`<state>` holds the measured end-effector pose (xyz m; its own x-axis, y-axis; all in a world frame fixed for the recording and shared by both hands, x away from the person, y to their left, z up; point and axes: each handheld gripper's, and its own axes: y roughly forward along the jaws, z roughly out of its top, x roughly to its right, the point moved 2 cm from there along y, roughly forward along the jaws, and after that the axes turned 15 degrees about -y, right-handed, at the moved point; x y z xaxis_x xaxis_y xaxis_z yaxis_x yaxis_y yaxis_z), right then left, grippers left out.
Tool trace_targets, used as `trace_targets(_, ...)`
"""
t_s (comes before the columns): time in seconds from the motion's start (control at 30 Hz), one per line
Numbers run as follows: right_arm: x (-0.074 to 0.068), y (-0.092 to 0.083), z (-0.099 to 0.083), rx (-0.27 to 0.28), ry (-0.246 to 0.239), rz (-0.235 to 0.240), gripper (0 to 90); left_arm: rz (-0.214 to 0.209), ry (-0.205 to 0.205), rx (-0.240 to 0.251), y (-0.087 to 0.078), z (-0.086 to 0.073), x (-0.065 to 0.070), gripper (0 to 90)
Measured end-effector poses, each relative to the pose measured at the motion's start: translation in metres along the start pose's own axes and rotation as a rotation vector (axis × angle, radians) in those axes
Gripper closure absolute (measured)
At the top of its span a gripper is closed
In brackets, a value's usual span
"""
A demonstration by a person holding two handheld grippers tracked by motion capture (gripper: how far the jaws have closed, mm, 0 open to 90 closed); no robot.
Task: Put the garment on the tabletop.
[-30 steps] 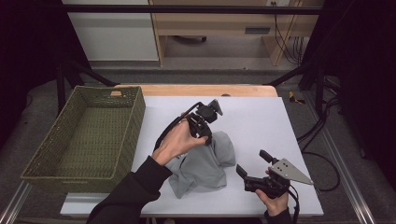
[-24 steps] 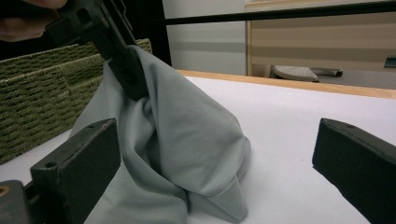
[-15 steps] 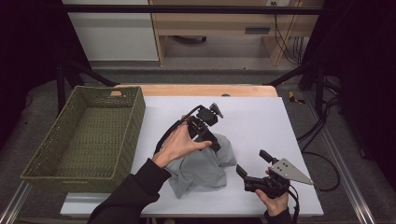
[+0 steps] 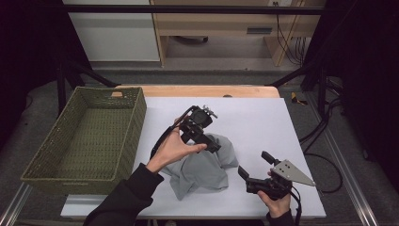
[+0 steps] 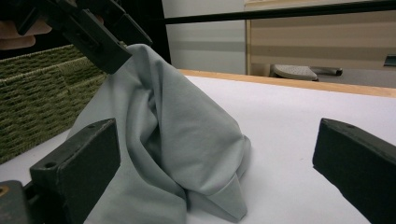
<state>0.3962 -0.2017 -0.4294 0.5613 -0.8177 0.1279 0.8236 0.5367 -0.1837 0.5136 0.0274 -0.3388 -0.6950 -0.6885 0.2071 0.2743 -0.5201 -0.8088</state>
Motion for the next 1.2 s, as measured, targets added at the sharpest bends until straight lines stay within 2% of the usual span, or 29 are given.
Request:
trace_targets(0.17,-0.001,-0.001,0.001,0.003,0.018,0.008,1.0,-0.024,-0.01,0.129,-0.002,-0.009,0.001,11.6)
trace_targets(0.3,0.001,0.0,0.0,0.005,0.001,0.002,1.0,-0.052,-0.02,0.193,-0.003,-0.017,-0.001,10.9)
trace_targets(0.37,0.001,0.0,0.0,0.004,0.001,0.001,0.9,-0.065,-0.027,0.24,-0.004,-0.022,-0.001,10.8)
trace_targets(0.43,0.001,0.0,0.0,0.005,-0.004,-0.003,0.9,-0.083,-0.027,0.301,-0.006,-0.028,-0.002,10.4)
trace_targets(0.5,0.001,-0.001,0.0,0.004,-0.005,-0.003,0.9,-0.112,-0.038,0.346,-0.008,-0.034,-0.002,10.5)
trace_targets(0.67,0.002,-0.002,0.001,0.009,-0.002,0.001,0.8,-0.148,-0.044,0.463,-0.014,-0.053,-0.006,10.5)
trace_targets(0.8,0.002,-0.002,0.001,0.006,0.003,-0.004,0.8,-0.161,-0.052,0.507,-0.018,-0.069,-0.012,10.0)
trace_targets(0.93,0.002,-0.002,0.001,0.007,0.001,-0.003,0.8,-0.159,-0.056,0.512,-0.021,-0.083,-0.018,7.8)
trace_targets(1.13,0.003,-0.003,0.001,0.011,-0.001,-0.001,0.8,-0.17,-0.084,0.587,-0.03,-0.106,-0.025,8.3)
trace_targets(1.2,0.003,-0.003,0.001,0.01,0.002,-0.004,0.8,-0.165,-0.076,0.595,-0.033,-0.112,-0.025,8.3)
